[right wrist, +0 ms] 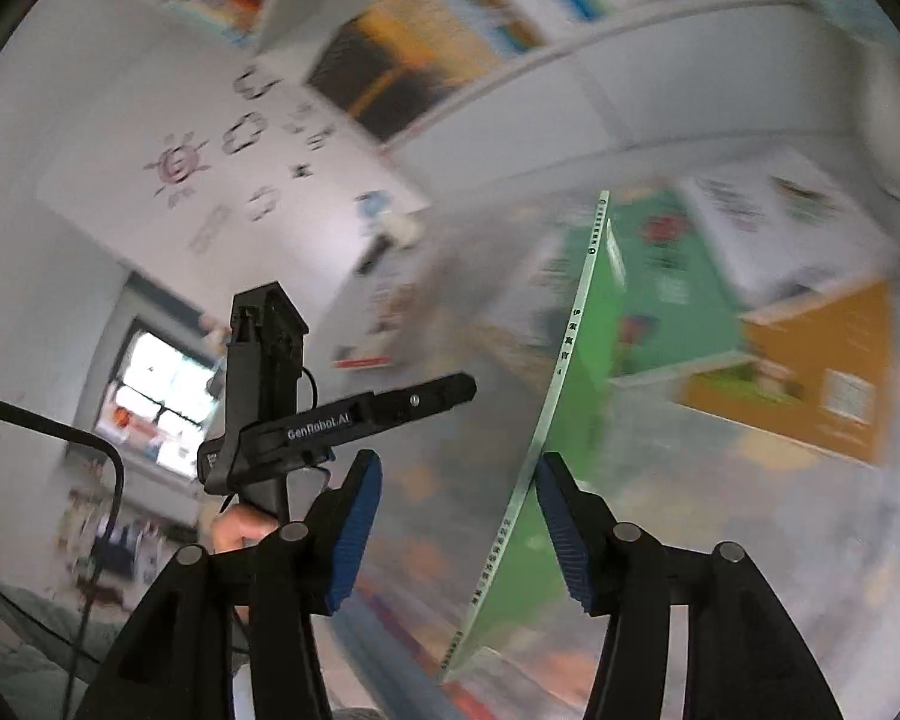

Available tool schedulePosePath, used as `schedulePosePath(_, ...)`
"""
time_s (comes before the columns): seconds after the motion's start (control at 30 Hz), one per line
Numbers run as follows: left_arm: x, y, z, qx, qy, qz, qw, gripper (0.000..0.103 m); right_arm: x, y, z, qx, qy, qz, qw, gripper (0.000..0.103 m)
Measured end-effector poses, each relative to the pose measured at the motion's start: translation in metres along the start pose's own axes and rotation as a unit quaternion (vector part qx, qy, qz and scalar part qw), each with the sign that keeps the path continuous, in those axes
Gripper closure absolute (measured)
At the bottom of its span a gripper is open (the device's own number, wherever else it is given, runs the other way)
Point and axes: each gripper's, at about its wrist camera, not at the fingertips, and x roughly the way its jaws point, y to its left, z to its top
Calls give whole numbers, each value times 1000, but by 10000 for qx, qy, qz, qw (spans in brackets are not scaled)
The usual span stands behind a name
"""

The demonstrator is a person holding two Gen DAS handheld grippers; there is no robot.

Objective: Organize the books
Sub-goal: 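Grasp the green winshare book edge with the right gripper and flip it cover-up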

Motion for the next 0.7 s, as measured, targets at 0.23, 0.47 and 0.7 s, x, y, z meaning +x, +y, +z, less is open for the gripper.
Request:
schedulePosePath(0.23, -38, 77, 13, -84, 117, 427, 9990, 44, 115, 38, -11, 344, 921, -395, 9944, 44)
schedulePosePath(0.47, 33, 90, -10, 46, 1240, -138, 9922, 44, 145, 3, -45, 175, 1433, -3252, 9346, 44)
schedulePosePath(0.7, 73, 93, -30, 27, 1849, -397, 9819, 44, 148, -53, -52, 892, 1772, -4258, 8828, 44)
